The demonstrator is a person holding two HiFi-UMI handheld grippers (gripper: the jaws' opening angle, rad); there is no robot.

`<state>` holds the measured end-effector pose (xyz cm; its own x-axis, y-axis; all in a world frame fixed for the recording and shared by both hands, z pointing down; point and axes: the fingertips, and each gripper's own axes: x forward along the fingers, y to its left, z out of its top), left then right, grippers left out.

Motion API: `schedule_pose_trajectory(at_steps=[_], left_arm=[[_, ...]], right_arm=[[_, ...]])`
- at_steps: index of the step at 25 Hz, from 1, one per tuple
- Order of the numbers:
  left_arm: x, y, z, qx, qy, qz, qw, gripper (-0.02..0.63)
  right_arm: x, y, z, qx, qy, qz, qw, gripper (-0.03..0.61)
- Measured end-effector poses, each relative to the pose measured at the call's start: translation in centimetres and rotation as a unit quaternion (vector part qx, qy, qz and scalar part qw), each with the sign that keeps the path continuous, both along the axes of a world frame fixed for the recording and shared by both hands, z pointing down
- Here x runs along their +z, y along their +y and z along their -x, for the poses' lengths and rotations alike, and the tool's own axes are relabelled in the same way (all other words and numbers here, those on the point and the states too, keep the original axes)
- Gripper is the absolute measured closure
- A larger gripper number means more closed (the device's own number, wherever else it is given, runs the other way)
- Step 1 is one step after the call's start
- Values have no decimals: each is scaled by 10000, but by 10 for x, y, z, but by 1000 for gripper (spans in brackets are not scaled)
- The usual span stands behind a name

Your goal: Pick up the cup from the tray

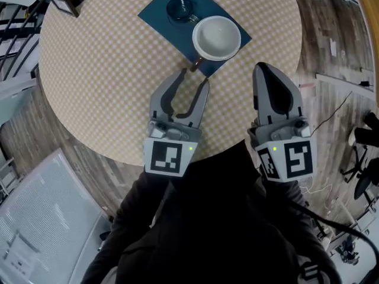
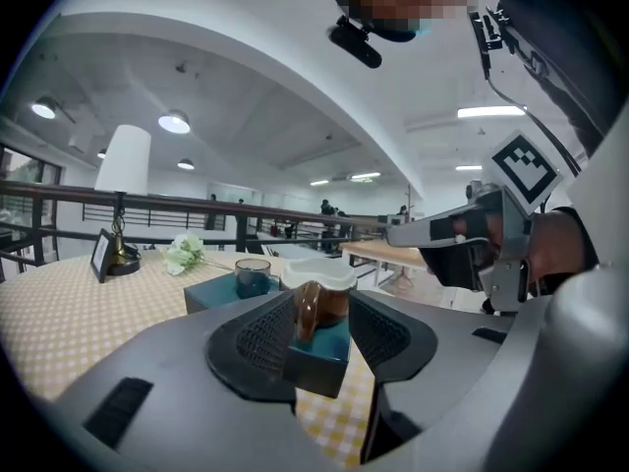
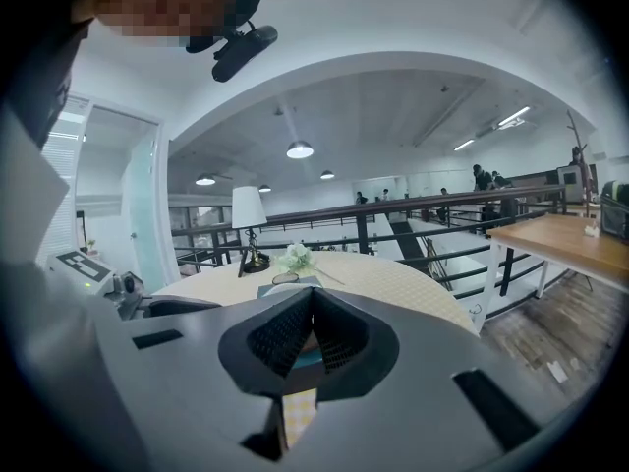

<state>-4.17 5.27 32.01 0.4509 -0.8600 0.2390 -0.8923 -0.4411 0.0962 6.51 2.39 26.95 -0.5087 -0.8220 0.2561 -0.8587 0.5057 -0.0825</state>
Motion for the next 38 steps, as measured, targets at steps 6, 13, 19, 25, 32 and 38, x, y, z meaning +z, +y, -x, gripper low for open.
schedule_pose_trajectory(at_steps=[6, 13, 19, 25, 32, 38], left_arm=[[16, -19, -2, 122, -58, -92, 9999, 417], [22, -31, -3, -8, -173, -159, 9997, 472], [28, -31, -9, 157, -412, -226, 9988, 526], [34, -28, -3, 416, -634, -242, 9968, 532], [34, -28, -7, 491, -564, -150, 9971, 555], [16, -32, -9, 517, -315, -293, 9977, 556]], right_arm=[[26, -2, -13, 46, 56, 246, 9997, 575], [36, -7, -18, 36, 53, 360, 9993, 575], [43, -11, -23, 40, 81, 423, 9991, 575], [51, -16, -14, -1, 91, 524, 9986, 575], [53, -20, -10, -84, 85, 543, 9985, 575], [50, -21, -6, -130, 103, 552, 9983, 575]])
